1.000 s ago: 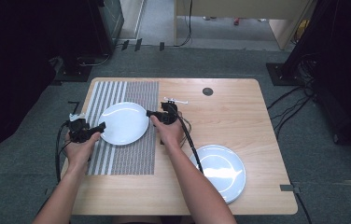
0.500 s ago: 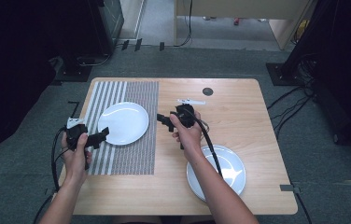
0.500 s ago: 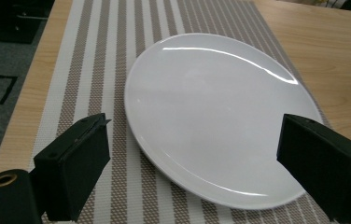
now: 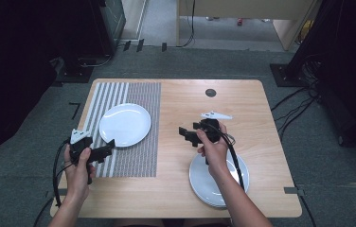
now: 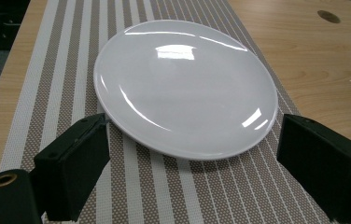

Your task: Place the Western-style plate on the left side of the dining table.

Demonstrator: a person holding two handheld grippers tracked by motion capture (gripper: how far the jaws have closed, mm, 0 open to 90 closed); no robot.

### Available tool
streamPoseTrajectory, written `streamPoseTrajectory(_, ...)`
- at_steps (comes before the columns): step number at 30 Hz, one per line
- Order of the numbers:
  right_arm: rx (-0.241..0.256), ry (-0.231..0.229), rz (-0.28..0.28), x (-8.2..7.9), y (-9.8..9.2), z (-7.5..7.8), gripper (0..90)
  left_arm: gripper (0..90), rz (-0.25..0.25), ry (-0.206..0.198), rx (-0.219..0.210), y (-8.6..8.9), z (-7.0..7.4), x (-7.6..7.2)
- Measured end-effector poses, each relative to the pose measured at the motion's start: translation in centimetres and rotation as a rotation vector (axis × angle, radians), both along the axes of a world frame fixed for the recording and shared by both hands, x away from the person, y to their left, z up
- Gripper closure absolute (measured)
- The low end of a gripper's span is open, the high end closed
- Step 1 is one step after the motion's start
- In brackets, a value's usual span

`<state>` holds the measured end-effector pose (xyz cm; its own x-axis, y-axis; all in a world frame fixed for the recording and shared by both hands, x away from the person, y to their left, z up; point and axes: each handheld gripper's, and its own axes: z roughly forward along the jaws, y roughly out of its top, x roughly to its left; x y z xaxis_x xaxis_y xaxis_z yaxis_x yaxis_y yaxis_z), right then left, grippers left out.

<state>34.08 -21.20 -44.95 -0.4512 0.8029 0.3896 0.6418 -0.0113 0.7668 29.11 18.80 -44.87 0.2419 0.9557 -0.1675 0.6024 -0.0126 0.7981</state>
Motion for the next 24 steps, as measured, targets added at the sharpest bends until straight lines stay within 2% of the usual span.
streamPoseTrajectory(5,-0.006,-0.017,0.001,-2.1,-2.0,-0.1,26.4,9.4,-0.009,-0.009,-0.009,-0.3,0.0,-1.5)
streamPoseTrajectory(10,-0.013,-0.026,-0.002,-3.3,-3.1,-0.3,25.9,9.4,-0.032,-0.015,-0.027,-0.7,0.1,-3.0)
streamPoseTrajectory(13,-0.014,-0.035,-0.010,-4.3,-4.2,-0.3,25.6,9.4,-0.041,-0.022,-0.007,-0.9,-0.1,-4.0)
streamPoseTrajectory(17,-0.019,-0.041,-0.026,-5.4,-5.7,-0.5,25.6,9.4,-0.042,-0.027,-0.025,-0.7,-0.3,-4.9)
streamPoseTrajectory(23,-0.033,-0.034,-0.067,-7.2,-8.5,-1.5,25.5,9.4,-0.055,-0.035,0.000,-0.5,-1.2,-6.4)
streamPoseTrajectory(24,-0.033,-0.034,-0.067,-7.2,-8.5,-1.5,25.5,9.4,-0.055,-0.036,0.001,-0.4,-1.4,-6.6)
